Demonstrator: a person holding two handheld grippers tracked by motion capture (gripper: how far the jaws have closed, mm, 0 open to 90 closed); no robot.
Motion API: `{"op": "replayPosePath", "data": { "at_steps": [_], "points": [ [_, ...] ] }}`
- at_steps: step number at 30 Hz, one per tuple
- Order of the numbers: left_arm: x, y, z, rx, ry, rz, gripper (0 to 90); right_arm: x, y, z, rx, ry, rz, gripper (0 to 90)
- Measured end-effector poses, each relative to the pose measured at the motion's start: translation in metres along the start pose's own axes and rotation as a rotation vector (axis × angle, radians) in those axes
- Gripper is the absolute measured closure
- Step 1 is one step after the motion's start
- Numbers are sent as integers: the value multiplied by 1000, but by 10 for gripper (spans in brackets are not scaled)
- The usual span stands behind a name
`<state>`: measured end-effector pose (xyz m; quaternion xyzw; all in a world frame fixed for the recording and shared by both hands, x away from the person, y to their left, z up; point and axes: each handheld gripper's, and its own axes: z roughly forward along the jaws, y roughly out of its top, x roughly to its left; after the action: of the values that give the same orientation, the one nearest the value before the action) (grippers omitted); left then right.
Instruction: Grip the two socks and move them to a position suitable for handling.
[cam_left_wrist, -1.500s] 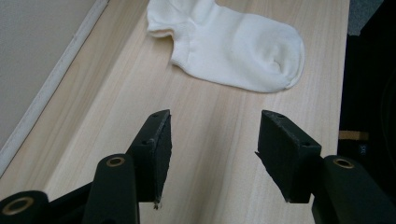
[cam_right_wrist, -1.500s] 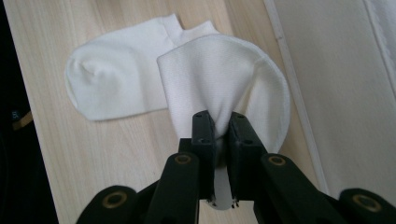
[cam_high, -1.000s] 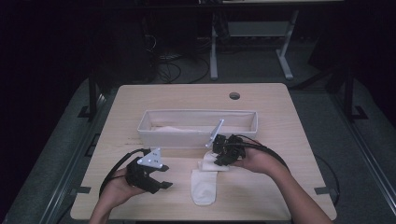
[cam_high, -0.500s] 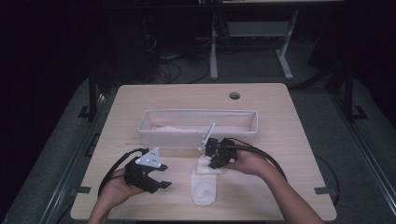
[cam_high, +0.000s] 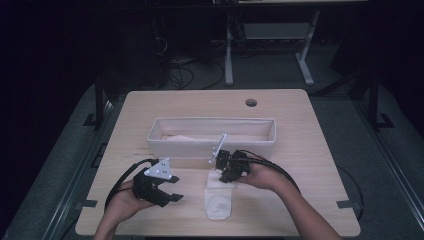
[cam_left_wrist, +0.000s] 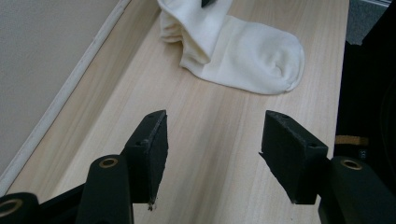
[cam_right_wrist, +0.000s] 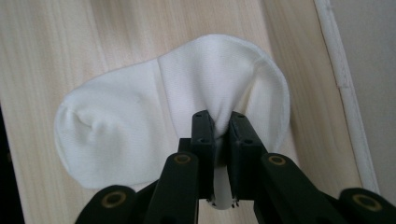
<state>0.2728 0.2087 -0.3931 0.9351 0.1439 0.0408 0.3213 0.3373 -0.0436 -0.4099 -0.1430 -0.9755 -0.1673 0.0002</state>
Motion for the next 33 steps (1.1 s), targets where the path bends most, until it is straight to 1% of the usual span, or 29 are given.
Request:
{"op": "replayPosePath", "data": {
  "at_steps": [1,4,8,10,14,19,24,29,33],
  "points": [
    [0,0,0,3,0,2,407,-1,0,2,4,4,3,821],
    [0,-1,0,-4,-1,-9,407,-2,0,6,11,9,14,820],
    [1,-2,1,-3,0,-17,407,-1,2,7,9,10,14,820],
    [1,-2,1,-2,0,-17,408,-2,3,8,12,8,15,818],
    [1,-2,1,-5,-1,-18,409,-3,1,10,6,18,30,814],
    [0,-2,1,-5,-1,-19,410,-3,2,13,7,25,37,810],
    [1,-2,0,-8,1,-18,413,-3,2,12,9,19,34,800],
    [0,-2,1,-5,0,-19,412,-2,2,11,8,23,45,726],
    [0,-1,1,1,-1,-12,412,-1,5,6,5,22,39,681]
  ]
}}
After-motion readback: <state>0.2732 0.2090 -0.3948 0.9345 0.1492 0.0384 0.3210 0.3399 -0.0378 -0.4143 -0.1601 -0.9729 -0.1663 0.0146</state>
